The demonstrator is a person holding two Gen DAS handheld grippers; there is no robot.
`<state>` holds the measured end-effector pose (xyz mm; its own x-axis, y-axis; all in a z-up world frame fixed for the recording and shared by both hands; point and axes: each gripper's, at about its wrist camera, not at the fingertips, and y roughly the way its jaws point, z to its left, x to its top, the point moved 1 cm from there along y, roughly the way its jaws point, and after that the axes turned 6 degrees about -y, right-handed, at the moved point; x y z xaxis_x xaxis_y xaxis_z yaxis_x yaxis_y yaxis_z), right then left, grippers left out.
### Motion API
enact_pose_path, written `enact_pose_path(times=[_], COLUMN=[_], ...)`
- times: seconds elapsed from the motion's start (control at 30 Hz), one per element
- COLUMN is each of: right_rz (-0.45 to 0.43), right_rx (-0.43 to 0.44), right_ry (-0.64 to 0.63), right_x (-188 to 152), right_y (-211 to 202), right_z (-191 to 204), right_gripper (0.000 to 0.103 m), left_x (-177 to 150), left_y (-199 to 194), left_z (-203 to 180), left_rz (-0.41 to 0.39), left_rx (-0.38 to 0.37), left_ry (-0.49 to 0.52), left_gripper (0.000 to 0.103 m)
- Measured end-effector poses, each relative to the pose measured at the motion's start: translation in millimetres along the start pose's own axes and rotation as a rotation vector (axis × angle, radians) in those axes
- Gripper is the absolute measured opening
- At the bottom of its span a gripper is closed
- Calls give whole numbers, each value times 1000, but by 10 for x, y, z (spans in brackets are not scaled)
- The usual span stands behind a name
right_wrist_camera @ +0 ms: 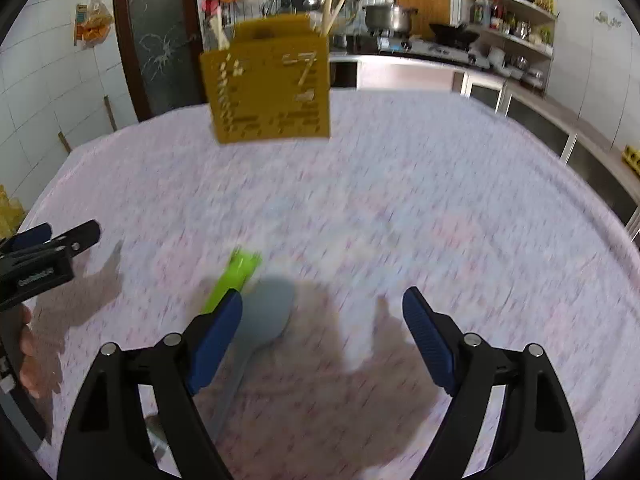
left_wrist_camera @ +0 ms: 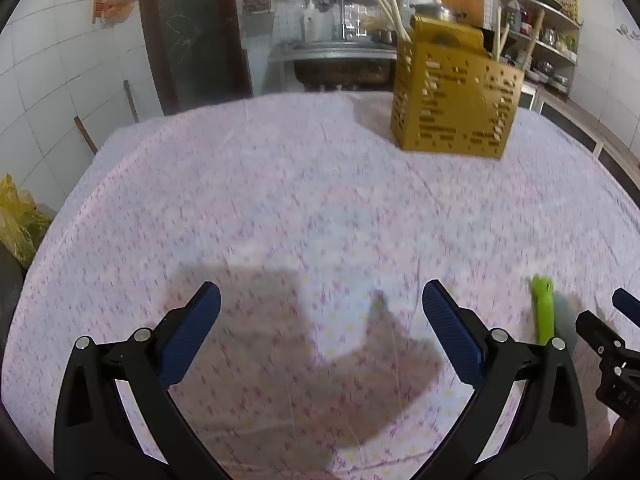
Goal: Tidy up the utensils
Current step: 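Grasp the green frog fork with the left tool while the right tool grasps the blue spoon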
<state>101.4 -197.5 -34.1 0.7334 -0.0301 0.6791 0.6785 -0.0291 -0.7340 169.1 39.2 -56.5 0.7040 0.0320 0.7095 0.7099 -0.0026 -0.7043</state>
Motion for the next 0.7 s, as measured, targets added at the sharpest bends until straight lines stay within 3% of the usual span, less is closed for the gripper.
enact_pose_path(times=[0.4,0.6,0.67,0.7], right_rz=[55,65,57,55], right_rx=[-37,-16,-2,4], right_ry=[-12,-6,-6,-4], right_x=[-53,-20,0,7], right_y=[100,173,184,185], right_z=[241,262,260,251], right_gripper=[78,55,36,35], left_x=[-47,-46,-47,-50], left_y=[41,100,109,107], left_z=[-84,-54,-64,-77], left_rz=[4,32,40,40], left_rx=[11,12,14,13], left_ry=[36,20,22,26], left_gripper=[98,98,98,98])
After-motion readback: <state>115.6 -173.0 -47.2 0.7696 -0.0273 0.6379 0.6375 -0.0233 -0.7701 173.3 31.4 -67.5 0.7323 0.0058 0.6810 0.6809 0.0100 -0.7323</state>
